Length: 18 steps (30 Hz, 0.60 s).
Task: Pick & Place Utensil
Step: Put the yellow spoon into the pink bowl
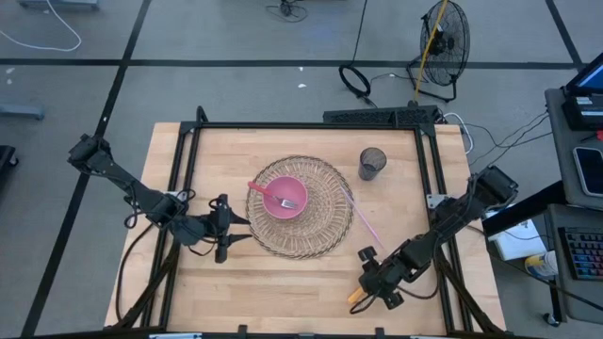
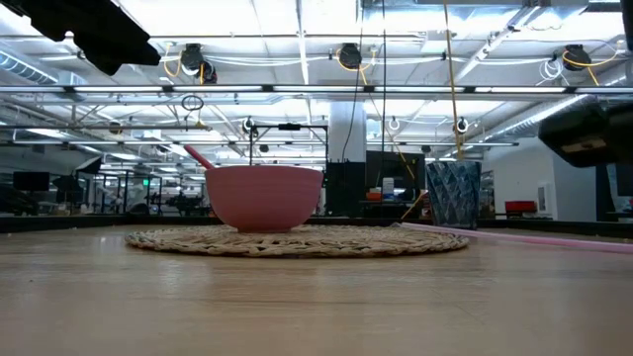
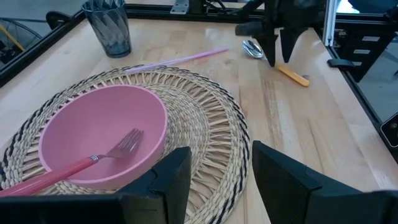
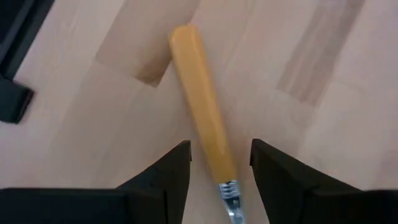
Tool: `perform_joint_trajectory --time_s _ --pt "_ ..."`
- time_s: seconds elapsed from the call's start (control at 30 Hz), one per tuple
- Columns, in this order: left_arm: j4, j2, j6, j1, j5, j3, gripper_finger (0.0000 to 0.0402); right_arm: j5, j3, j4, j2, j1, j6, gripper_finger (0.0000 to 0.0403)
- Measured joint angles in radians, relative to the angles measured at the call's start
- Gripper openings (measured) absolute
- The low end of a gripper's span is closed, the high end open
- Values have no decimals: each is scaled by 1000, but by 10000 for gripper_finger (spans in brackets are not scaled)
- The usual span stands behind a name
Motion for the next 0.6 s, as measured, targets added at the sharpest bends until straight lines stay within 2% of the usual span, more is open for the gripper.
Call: perform_joint_trajectory --time_s 0.4,0.6 --pt "0 0 1 0 0 0 170 1 2 0 44 -1 16 154" --pt "0 0 8 0 -1 0 170 3 3 -38 43 -25 91 119"
